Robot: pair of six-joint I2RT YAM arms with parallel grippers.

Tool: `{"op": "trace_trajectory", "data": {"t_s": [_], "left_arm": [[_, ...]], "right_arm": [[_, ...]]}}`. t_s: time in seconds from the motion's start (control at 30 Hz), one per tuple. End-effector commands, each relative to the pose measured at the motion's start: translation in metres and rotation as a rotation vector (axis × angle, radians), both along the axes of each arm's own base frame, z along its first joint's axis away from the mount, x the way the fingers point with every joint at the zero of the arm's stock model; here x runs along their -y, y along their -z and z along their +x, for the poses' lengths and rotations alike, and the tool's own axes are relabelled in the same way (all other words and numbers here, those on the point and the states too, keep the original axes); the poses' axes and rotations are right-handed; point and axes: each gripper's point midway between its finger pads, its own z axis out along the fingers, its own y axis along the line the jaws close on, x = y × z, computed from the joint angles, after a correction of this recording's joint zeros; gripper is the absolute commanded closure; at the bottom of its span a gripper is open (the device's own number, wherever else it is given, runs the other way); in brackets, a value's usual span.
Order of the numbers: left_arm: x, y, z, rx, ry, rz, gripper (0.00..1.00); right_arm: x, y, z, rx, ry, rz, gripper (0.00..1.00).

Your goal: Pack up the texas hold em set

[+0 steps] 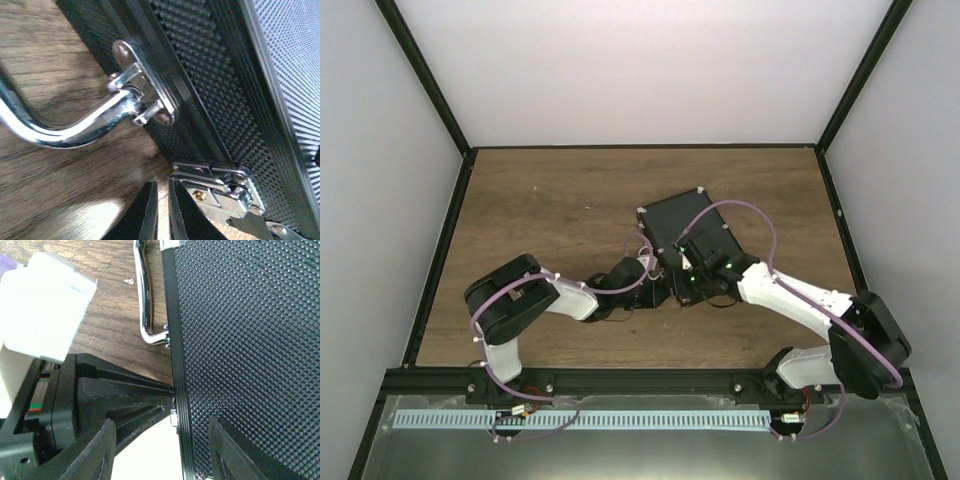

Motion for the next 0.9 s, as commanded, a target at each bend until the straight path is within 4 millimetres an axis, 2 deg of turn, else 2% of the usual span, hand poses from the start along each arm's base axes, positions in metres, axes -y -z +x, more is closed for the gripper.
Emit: {"op": "trace_trajectory", "data": {"t_s": [0.0,0.1,0.17,0.2,0.27,0.4,0.5,0.57,0.67,0.73,0.87], "left_arm": [[-0.018,-0.001,0.006,0.084,-0.034,0.063,0.89],[-0.038,-0.022,0.011,0.175,-0.061,0.128,0.85],[-0.051,-0.041,0.012,0.23,-0.08,0.156,0.77],[-0.056,-0.054,0.015,0.269,-0.087,0.166,0.71],[-0.064,-0.086,0.019,0.35,-0.102,0.173,0.52],[-0.077,-0.15,0.033,0.496,-0.132,0.156,0.2],[-0.086,-0.17,0.053,0.52,-0.107,0.161,0.05],[-0.1,-0.169,0.073,0.504,-0.12,0.197,0.01],[-0.146,-0.165,0.111,0.478,-0.222,0.247,0.0],[-0.186,-0.163,0.132,0.472,-0.311,0.257,0.0],[-0.281,-0.152,0.156,0.44,-0.53,0.278,0.0]], "right_arm": [[0.016,0.01,-0.017,-0.058,0.031,-0.053,0.48],[0.018,-0.014,-0.014,0.008,0.04,-0.014,0.47],[0.018,-0.03,-0.013,0.054,0.041,0.015,0.45],[0.019,-0.039,-0.012,0.076,0.042,0.029,0.42],[0.019,-0.054,-0.009,0.113,0.044,0.051,0.36],[0.012,-0.091,0.007,0.201,0.044,0.101,0.16],[0.003,-0.114,0.028,0.263,0.027,0.125,0.05],[0.002,-0.123,0.048,0.3,0.042,0.119,0.01],[0.017,-0.128,0.083,0.345,0.087,0.146,0.0],[0.04,-0.128,0.104,0.376,0.147,0.162,0.0],[0.112,-0.118,0.137,0.428,0.314,0.154,0.0]]}}
